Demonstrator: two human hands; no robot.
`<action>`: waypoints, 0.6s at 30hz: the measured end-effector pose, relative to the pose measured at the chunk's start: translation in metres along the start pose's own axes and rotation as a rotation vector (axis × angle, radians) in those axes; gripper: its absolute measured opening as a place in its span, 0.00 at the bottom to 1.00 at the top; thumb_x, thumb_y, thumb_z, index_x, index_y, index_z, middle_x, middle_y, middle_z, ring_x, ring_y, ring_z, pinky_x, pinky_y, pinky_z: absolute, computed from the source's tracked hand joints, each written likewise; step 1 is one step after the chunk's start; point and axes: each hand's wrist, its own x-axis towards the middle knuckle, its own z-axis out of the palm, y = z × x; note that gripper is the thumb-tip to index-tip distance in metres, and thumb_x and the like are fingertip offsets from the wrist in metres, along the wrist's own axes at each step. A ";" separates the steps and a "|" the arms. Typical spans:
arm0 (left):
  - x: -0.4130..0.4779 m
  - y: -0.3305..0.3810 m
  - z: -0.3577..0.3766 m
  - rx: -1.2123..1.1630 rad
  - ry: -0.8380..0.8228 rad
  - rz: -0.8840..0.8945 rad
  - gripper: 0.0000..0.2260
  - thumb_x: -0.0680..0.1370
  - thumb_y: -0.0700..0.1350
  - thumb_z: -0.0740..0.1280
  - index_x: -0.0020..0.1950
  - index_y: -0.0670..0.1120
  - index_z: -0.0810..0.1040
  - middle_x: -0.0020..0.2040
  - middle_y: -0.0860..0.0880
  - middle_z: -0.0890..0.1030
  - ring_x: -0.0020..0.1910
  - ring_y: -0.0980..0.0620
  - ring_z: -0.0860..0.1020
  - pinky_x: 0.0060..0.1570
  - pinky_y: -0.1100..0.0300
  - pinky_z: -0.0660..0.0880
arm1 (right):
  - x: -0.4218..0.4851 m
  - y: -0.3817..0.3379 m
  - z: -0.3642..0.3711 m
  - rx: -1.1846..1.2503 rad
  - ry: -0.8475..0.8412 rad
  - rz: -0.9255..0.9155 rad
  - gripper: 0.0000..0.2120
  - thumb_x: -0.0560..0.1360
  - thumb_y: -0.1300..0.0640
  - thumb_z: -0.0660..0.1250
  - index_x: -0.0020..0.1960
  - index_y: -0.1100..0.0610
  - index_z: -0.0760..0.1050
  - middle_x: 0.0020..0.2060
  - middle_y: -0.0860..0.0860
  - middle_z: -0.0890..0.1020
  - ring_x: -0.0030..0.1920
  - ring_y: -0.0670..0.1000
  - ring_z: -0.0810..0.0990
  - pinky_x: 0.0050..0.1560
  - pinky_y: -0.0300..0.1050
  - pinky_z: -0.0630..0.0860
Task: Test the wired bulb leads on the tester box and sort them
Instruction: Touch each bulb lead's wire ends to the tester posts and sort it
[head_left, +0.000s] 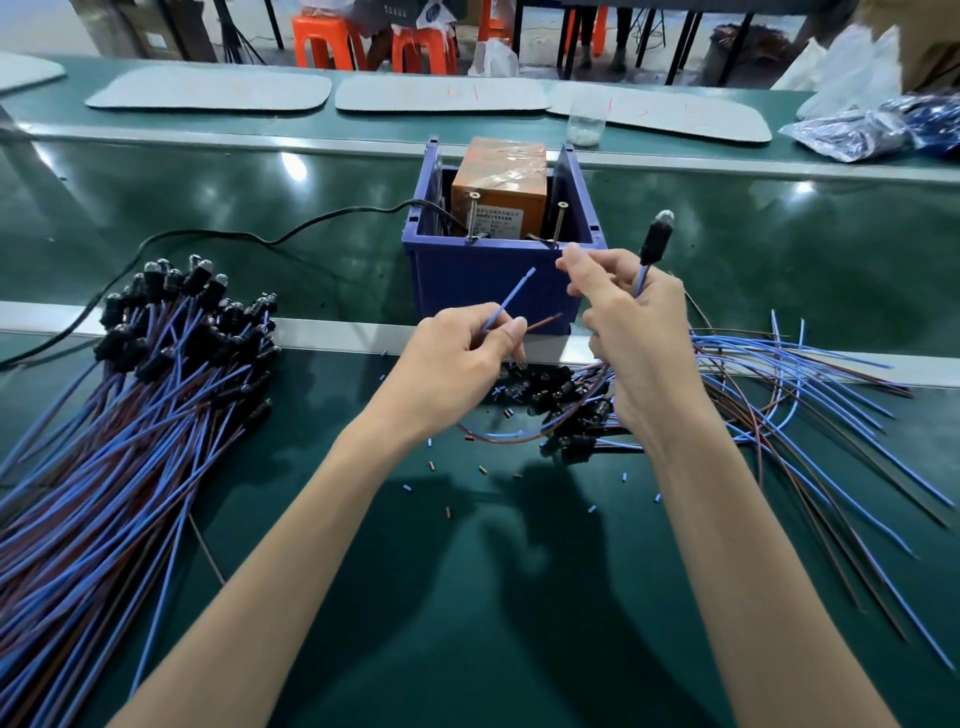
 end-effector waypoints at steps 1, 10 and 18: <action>0.000 -0.001 -0.001 0.029 -0.017 -0.001 0.16 0.81 0.47 0.62 0.33 0.51 0.75 0.24 0.55 0.64 0.25 0.56 0.61 0.28 0.62 0.60 | 0.000 -0.001 -0.002 -0.008 -0.023 -0.015 0.07 0.75 0.50 0.70 0.39 0.51 0.80 0.28 0.43 0.70 0.25 0.41 0.66 0.33 0.36 0.60; 0.001 -0.006 -0.001 0.136 -0.058 0.011 0.13 0.80 0.48 0.62 0.37 0.49 0.77 0.20 0.57 0.67 0.23 0.56 0.64 0.26 0.67 0.62 | -0.002 -0.001 -0.003 -0.116 -0.200 -0.040 0.05 0.72 0.56 0.73 0.37 0.52 0.82 0.24 0.40 0.71 0.24 0.41 0.66 0.27 0.28 0.62; 0.002 -0.009 0.001 -0.006 -0.029 0.007 0.10 0.80 0.50 0.62 0.43 0.47 0.76 0.26 0.58 0.71 0.27 0.59 0.66 0.30 0.66 0.64 | -0.001 -0.002 -0.005 -0.155 -0.186 -0.080 0.07 0.73 0.55 0.73 0.36 0.53 0.80 0.19 0.40 0.69 0.20 0.42 0.65 0.24 0.28 0.61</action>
